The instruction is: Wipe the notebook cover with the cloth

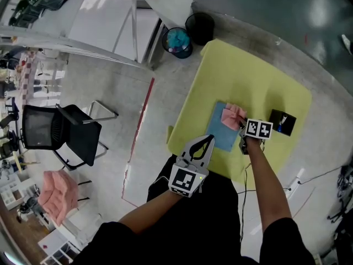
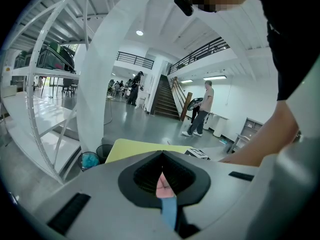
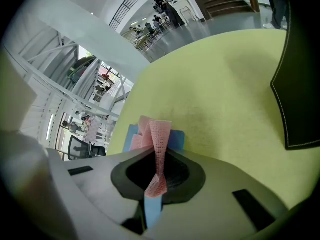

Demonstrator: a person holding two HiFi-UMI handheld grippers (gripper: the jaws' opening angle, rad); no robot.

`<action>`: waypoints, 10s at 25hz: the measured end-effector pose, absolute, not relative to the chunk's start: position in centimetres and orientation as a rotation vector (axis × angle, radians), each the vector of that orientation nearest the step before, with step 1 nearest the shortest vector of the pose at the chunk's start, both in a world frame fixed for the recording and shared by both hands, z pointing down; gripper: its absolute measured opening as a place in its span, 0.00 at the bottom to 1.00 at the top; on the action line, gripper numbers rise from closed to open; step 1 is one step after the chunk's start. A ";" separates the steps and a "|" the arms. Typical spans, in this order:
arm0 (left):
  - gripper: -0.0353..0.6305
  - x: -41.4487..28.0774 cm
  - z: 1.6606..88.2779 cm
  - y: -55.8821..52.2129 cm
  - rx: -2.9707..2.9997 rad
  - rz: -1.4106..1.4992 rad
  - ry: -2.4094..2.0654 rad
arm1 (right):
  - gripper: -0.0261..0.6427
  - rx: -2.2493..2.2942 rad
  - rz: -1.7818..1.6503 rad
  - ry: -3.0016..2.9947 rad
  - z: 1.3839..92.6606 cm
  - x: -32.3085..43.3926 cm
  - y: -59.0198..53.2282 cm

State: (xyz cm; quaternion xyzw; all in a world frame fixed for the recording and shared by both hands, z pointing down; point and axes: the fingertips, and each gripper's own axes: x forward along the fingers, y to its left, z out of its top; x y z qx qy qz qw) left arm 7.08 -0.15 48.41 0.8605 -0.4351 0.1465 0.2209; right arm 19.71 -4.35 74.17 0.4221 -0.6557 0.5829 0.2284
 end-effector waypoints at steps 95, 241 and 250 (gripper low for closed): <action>0.06 -2.3 49.1 0.1 2.361 0.356 -1.183 | 0.10 1.167 1.725 -1.808 74.0 7.9 -0.5; 0.06 -3.8 51.3 4.9 2.292 0.400 -1.230 | 0.10 1.086 1.586 -1.836 74.0 5.4 5.2; 0.06 -2.5 51.0 4.7 2.311 0.407 -1.218 | 0.10 1.080 1.592 -1.838 73.8 6.7 5.7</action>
